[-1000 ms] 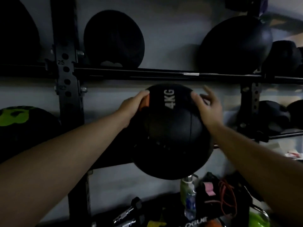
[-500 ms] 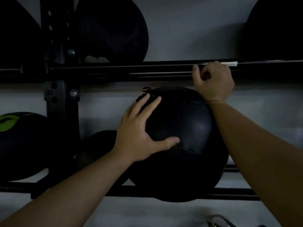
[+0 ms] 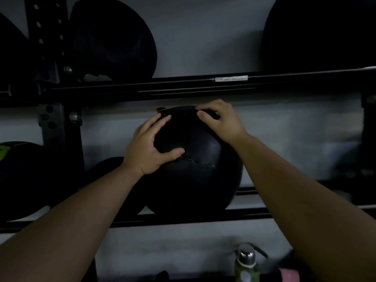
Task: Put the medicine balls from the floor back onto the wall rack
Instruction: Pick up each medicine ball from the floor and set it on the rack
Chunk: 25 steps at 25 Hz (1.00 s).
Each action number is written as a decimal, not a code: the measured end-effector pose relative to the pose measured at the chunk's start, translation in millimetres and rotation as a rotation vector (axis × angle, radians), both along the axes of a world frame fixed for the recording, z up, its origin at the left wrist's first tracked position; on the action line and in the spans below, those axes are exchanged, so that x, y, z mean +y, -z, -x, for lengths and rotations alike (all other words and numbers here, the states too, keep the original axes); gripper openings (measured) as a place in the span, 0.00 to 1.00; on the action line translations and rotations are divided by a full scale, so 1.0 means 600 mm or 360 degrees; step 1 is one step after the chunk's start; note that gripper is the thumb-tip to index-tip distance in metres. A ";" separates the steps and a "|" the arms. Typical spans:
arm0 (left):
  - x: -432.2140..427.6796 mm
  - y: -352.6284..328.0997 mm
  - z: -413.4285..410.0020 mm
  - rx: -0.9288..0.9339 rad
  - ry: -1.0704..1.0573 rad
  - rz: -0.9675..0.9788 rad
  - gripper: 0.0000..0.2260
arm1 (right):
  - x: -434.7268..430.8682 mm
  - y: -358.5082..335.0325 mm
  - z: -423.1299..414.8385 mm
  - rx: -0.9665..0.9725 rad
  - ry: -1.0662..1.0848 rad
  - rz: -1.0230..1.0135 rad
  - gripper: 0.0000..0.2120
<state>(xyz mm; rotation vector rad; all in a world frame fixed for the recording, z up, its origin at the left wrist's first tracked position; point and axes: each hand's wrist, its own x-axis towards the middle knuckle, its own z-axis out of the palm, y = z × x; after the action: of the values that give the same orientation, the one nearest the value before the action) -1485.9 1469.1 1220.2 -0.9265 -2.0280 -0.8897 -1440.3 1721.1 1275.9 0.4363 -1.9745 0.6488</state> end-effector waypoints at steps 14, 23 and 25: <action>-0.216 0.077 -0.220 -0.0416 0.0112 0.0666 0.38 | -0.188 0.174 -0.429 -0.0876 0.0782 0.0164 0.19; -0.154 0.105 -0.489 -0.0296 0.0675 0.0894 0.39 | -0.221 0.247 -0.806 -0.0925 0.1354 0.0435 0.20; -0.152 0.108 -0.555 -0.0290 0.0790 0.0926 0.37 | -0.239 0.256 -0.892 -0.0935 0.1426 0.0461 0.21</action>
<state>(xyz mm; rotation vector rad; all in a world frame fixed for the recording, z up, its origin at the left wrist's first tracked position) -1153.2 1378.0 1155.5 -1.7797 -2.3061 -0.6449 -905.2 1577.7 1122.3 -0.8765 -2.2687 0.4747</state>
